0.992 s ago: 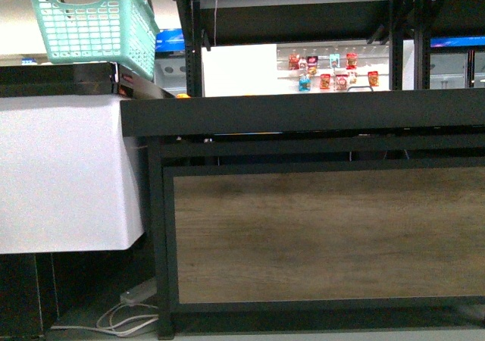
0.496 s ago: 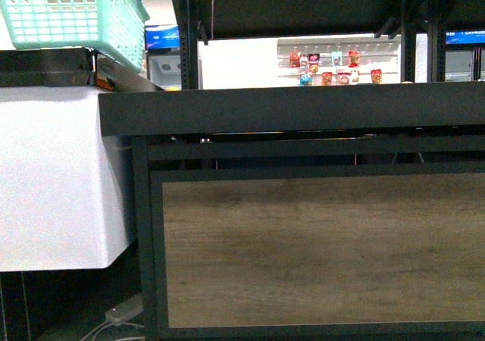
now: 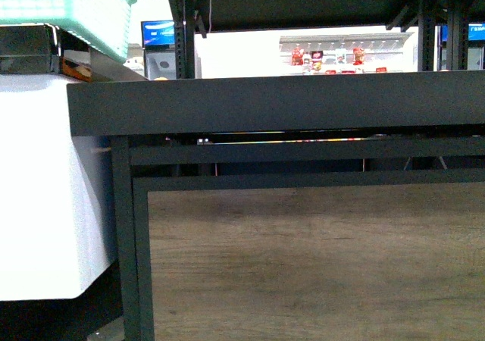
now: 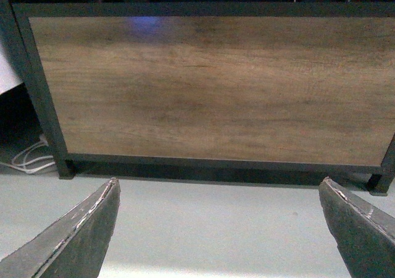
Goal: Pick lemon from shelf
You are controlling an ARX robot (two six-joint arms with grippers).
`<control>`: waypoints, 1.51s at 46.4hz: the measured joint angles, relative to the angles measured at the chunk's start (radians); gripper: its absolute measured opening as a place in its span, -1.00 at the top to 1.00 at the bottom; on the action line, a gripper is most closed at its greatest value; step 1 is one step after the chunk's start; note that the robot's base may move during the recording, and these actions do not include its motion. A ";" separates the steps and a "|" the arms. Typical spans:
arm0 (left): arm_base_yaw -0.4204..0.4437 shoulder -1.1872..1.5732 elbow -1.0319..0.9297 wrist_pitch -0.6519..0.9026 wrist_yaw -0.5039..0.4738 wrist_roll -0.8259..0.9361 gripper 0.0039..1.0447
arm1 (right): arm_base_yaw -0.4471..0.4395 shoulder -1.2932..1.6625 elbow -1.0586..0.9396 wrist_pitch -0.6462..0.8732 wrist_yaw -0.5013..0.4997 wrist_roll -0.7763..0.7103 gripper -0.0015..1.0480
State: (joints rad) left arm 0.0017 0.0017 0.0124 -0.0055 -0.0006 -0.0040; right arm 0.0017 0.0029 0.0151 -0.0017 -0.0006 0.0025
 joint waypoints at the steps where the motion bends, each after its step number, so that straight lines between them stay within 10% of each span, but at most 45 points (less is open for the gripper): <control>1: 0.000 0.000 0.000 0.000 0.000 0.000 -0.86 | 0.000 0.000 0.000 0.000 0.000 0.000 -0.85; 70: 0.000 -0.001 0.000 0.000 0.000 0.000 -0.86 | 0.000 0.000 0.000 0.000 0.001 0.000 -0.85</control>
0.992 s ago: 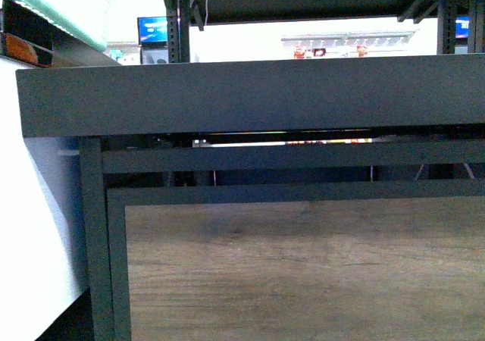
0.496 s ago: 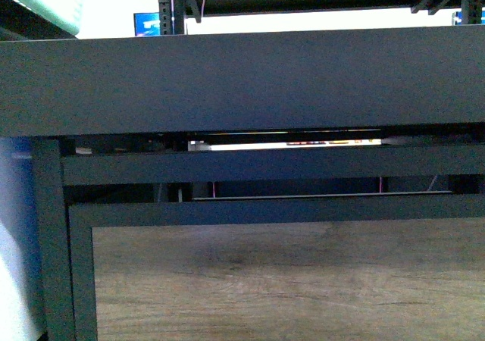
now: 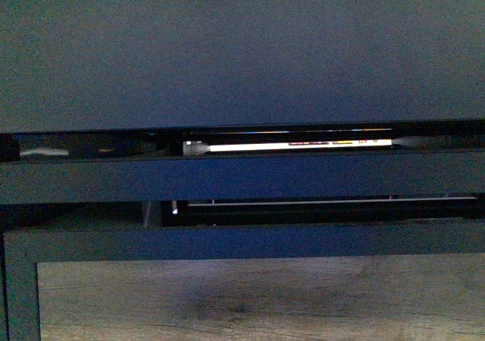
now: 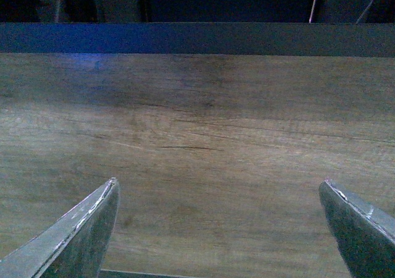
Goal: Pick lemon from shelf
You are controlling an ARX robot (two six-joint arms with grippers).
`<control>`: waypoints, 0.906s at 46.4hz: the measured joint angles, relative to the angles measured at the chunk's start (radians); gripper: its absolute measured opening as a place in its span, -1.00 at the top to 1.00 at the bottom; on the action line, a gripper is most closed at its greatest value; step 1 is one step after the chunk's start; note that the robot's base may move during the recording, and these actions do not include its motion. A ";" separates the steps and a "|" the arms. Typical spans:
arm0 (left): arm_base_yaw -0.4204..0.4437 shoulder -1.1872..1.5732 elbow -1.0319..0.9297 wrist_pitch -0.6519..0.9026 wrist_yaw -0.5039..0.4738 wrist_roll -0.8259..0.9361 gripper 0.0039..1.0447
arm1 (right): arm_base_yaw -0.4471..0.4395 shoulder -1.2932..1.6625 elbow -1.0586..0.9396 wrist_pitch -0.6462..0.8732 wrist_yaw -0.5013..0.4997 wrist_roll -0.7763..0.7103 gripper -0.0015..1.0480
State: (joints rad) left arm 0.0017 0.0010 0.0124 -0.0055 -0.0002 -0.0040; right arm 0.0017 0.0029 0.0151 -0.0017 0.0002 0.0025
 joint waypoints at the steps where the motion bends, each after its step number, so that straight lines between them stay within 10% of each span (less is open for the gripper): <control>1: 0.000 0.000 0.000 0.000 0.000 0.000 -0.86 | 0.000 0.000 0.000 0.000 0.000 0.000 -0.85; 42: 0.000 0.000 0.000 0.000 0.000 0.000 -0.86 | 0.000 0.000 0.000 0.000 -0.001 0.001 -0.85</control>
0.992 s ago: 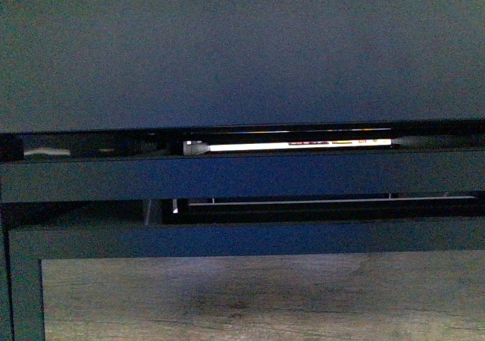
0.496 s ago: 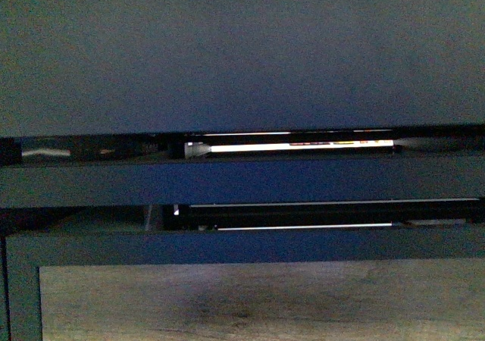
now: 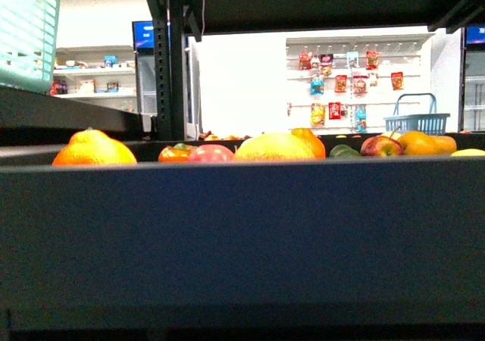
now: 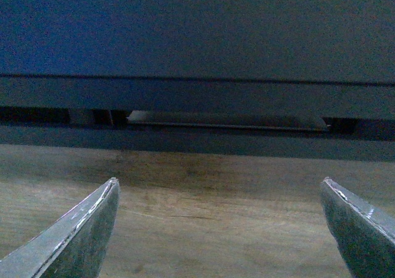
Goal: Pick lemon from shelf
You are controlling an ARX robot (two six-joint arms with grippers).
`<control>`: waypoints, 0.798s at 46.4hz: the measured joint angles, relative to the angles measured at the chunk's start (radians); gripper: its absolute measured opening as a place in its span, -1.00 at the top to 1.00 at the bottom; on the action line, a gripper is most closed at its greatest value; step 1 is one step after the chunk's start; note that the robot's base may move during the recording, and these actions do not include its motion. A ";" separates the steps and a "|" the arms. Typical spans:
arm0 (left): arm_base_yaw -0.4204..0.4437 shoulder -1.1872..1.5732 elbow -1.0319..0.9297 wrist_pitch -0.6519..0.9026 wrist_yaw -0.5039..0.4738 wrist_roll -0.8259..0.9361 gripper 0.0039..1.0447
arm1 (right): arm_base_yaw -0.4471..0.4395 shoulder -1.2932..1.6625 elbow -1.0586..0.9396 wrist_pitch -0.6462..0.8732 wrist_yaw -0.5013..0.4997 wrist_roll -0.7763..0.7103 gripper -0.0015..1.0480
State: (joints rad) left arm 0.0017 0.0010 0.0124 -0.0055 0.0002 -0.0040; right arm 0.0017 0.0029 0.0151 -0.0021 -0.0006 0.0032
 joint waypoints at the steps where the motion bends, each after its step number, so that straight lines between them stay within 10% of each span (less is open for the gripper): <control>1: 0.000 0.000 0.000 0.000 0.000 -0.001 -0.86 | 0.000 0.000 0.000 0.000 0.000 -0.001 -0.85; 37: 0.000 0.000 0.000 0.000 0.000 0.000 -0.86 | 0.000 0.000 0.000 0.000 0.000 0.000 -0.85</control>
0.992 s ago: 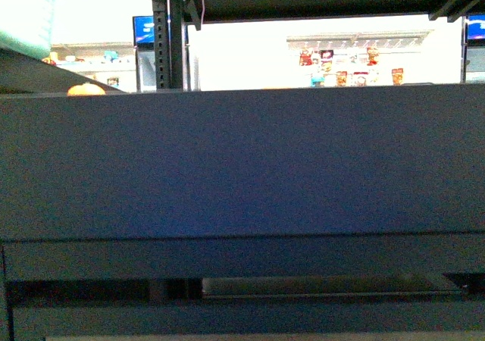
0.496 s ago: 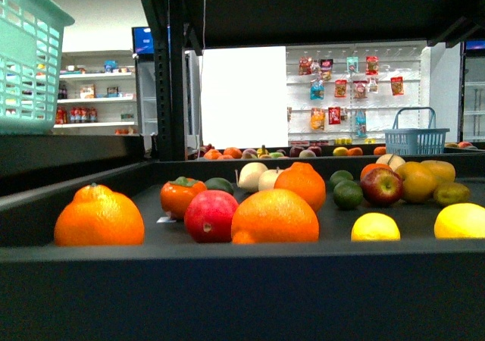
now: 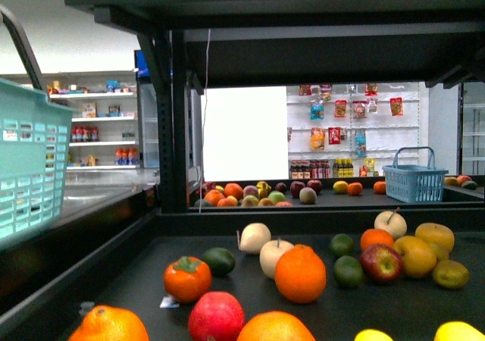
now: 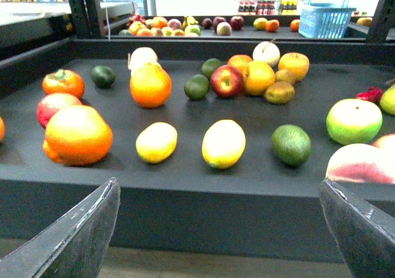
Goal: Pick lemon from shelf
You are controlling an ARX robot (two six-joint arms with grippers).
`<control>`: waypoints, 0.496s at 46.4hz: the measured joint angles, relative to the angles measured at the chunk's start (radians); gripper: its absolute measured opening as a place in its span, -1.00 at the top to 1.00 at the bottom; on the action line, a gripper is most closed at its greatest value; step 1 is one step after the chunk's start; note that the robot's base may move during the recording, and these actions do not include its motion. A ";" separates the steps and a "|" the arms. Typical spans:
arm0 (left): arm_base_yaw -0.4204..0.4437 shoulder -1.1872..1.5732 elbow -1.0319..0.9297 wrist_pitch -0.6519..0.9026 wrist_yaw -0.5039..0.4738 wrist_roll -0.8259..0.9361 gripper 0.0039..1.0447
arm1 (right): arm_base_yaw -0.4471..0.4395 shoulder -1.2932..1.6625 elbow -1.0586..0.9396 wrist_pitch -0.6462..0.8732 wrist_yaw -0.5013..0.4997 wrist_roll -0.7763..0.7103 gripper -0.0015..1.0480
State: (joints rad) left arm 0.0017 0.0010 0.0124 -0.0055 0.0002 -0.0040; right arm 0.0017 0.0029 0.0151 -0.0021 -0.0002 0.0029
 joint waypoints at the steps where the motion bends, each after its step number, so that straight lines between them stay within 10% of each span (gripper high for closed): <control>1: 0.000 0.000 0.000 0.000 0.000 0.000 -0.86 | 0.000 0.000 0.000 0.000 0.000 0.000 -0.85; 23: 0.000 0.000 0.000 0.000 0.000 0.000 -0.86 | 0.000 0.000 0.000 0.000 0.000 0.000 -0.85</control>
State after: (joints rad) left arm 0.0017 0.0010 0.0124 -0.0055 -0.0002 -0.0036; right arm 0.0017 0.0029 0.0151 -0.0021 -0.0006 0.0029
